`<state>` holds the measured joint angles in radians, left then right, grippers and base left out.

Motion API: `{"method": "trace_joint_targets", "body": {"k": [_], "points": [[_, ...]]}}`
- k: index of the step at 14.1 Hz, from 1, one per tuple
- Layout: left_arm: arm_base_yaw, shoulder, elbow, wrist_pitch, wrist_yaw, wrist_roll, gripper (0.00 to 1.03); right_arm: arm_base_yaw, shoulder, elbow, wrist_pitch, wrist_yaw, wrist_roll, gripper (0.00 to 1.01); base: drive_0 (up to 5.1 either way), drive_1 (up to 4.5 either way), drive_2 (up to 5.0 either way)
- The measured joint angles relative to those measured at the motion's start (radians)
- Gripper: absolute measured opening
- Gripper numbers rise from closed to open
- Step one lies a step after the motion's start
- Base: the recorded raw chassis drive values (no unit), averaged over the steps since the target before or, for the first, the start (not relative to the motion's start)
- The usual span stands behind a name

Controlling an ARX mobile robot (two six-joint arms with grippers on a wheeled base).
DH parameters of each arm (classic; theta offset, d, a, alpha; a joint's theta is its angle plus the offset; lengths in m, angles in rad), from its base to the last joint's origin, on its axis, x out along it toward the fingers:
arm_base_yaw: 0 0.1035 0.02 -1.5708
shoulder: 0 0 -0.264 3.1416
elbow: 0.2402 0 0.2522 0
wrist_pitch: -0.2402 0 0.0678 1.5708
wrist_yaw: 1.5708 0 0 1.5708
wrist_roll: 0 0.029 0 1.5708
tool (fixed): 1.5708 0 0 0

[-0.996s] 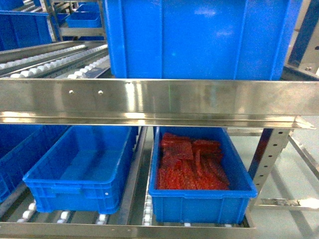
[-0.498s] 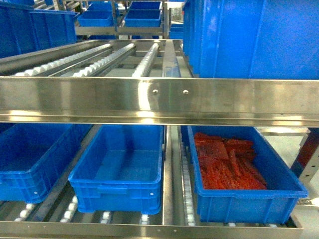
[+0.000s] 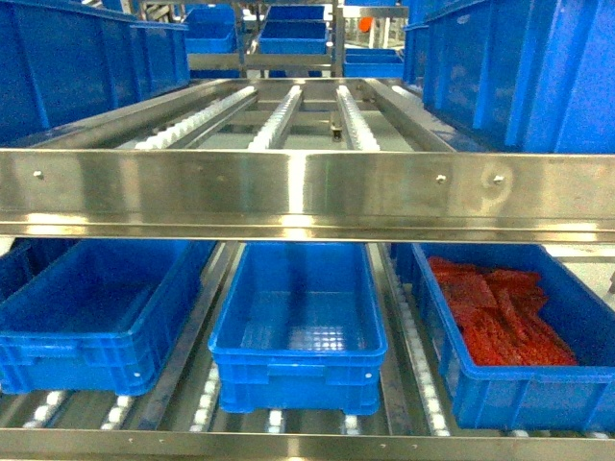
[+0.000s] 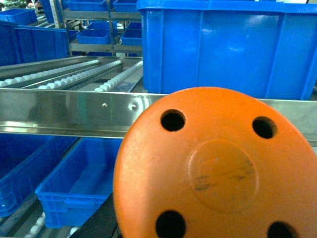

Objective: Sort blue parts and orange caps into right shelf containers

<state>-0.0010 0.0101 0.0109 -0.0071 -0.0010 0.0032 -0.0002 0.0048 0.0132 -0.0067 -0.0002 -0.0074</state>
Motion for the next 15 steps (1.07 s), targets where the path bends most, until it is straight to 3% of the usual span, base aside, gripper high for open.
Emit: {"method": "trace_joint_targets", "body": {"k": [15], "points": [[0.0, 0.0, 0.0, 0.0, 0.0, 0.0, 0.43, 0.0, 0.0, 0.0, 0.0, 0.0, 0.0, 0.45, -5.1, 2.31, 2.3]]}}
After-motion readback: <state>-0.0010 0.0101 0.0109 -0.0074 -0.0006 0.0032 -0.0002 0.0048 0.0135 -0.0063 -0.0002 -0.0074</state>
